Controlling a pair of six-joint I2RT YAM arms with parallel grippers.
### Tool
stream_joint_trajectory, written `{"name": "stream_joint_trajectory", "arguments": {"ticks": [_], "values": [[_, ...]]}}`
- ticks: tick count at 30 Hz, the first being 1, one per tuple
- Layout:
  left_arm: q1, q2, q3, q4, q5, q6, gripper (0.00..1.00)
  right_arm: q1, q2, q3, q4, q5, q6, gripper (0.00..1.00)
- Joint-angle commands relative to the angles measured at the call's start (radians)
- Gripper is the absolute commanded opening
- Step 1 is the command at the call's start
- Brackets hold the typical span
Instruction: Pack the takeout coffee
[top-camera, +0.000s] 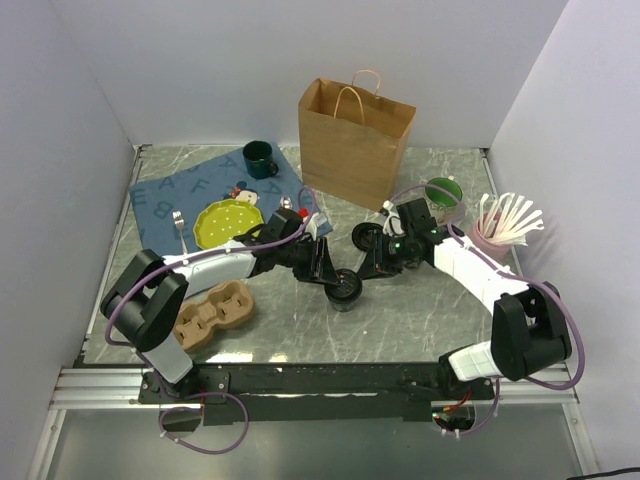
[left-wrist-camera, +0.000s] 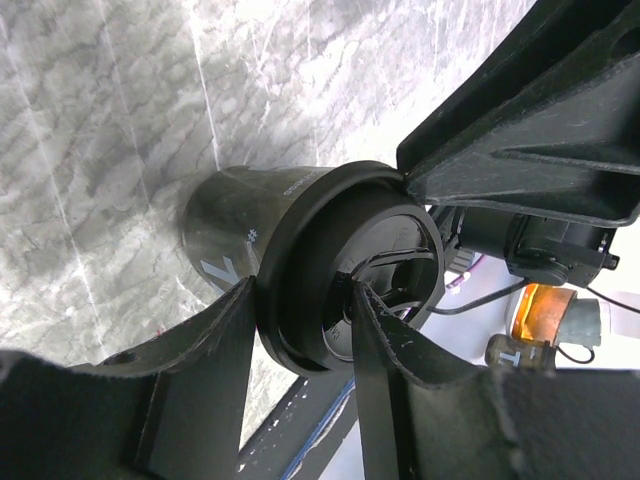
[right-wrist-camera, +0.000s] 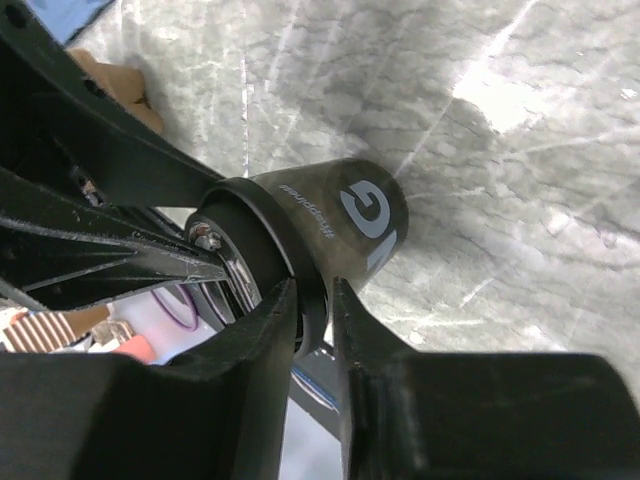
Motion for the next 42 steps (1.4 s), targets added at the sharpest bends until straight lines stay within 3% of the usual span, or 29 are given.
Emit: {"name": "stream_joint_trajectory", "arguments": {"ticks": [1,11,20,31,42], "values": [[-0.011,0.088,-0.084,-0.171,-0.196,0.073,0.45,0.018,-0.018,0.061,-0.119,0.114,0.010,0.32],[-0.014,0.091,-0.087,-0.155,-0.185,0.065,0.44,0.027,-0.144,-0.025,-0.118,0.034,0.054,0.36],[-0.022,0.093,-0.079,-0.164,-0.189,0.064,0.44,0.059,-0.115,-0.065,-0.078,0.030,0.068,0.35],[-0.023,0.102,-0.085,-0.171,-0.203,0.065,0.44,0.061,-0.077,-0.154,-0.043,0.203,0.082,0.23],[-0.023,0.134,-0.065,-0.215,-0.242,0.071,0.42,0.061,-0.074,-0.280,-0.033,0.353,0.134,0.20]]}}
